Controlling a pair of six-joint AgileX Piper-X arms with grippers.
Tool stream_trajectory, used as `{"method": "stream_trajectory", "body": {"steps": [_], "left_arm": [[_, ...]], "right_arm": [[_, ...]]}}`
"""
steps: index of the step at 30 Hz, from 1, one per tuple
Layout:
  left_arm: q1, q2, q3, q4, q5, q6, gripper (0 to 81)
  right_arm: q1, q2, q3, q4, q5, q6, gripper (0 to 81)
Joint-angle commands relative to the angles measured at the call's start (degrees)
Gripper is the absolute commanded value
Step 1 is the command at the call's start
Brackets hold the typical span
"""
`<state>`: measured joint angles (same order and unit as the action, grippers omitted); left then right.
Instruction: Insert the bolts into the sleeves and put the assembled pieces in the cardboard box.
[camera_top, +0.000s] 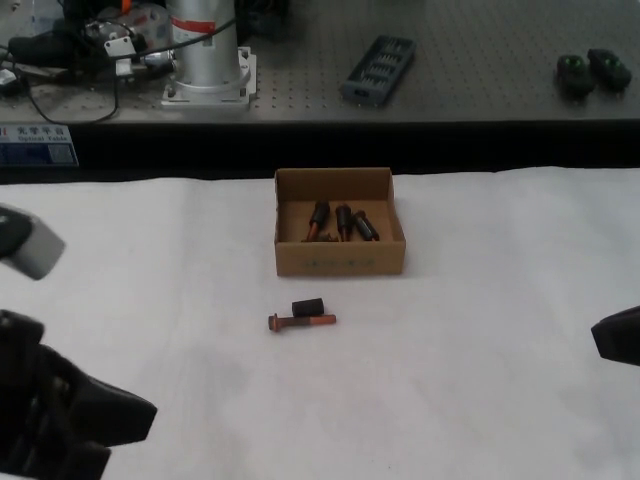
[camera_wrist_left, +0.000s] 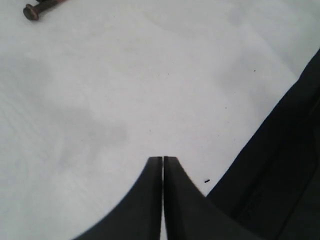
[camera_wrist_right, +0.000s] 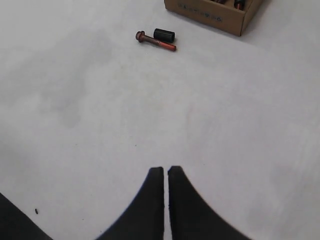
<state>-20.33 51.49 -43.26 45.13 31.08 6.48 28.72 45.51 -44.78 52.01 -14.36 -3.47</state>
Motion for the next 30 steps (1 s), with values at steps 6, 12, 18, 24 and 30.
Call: {"method": "stream_trajectory", "body": {"steps": [6,12,18,24,30], "left_arm": [[0.13,-9.09,1.15,-1.55,0.48,-0.58,0.6],[0.13,-9.35,1.15,-1.55,0.48,-0.58,0.6],[0.13,-9.33,1.15,-2.00,0.48,-0.58,0.6],[0.13,-9.33,1.15,-5.73,0.48,-0.58,0.6],[0.13,-9.33,1.15,-9.15,0.48,-0.58,0.6]], "right_arm": [[0.13,5.24,-0.21,-2.74,-0.56,-7.91,2.7],[0.13,19.00,-0.87,-14.05,-0.68,-14.22,2.7],[0.47,35.19,-8.38,-21.19,-0.80,-14.45,7.4],[4.13,48.35,-19.78,-22.90,0.98,-17.10,27.0],[9.90,59.02,-29.78,-22.79,3.76,-31.18,25.6]]}}
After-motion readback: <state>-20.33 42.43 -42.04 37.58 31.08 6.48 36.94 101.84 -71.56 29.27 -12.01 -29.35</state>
